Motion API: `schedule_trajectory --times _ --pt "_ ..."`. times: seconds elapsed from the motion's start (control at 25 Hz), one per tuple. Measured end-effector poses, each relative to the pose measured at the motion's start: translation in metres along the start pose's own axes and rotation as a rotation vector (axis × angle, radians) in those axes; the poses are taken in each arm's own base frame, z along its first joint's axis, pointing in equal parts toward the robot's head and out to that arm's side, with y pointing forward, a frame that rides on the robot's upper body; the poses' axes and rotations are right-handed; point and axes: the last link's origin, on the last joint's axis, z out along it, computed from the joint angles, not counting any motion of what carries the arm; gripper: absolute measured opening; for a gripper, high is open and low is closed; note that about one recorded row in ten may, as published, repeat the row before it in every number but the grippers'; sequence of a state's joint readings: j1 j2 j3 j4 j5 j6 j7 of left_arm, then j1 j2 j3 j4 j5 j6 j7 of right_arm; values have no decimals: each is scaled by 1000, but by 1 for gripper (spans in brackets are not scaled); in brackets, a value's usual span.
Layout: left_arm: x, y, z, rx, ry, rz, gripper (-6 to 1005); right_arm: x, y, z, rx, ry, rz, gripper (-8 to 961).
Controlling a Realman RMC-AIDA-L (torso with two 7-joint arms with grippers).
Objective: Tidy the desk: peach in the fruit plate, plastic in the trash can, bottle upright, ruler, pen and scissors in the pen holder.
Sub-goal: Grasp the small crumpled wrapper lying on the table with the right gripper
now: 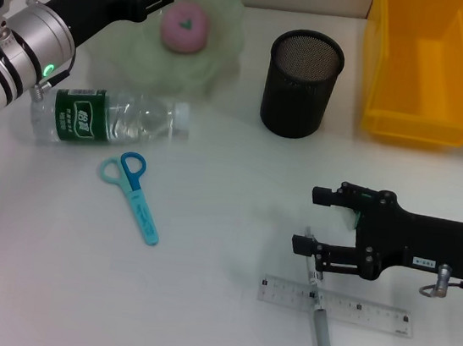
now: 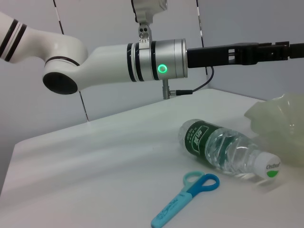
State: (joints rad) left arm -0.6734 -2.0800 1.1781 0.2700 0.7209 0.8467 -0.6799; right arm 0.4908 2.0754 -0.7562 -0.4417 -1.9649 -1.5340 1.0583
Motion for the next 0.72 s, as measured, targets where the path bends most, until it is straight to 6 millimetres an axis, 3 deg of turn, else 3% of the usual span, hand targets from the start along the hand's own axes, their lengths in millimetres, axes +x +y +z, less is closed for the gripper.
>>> schedule_trajectory --times 0.72 --pt "1 1 -1 -11 13 -14 860 0 0 0 0 2 -2 819"
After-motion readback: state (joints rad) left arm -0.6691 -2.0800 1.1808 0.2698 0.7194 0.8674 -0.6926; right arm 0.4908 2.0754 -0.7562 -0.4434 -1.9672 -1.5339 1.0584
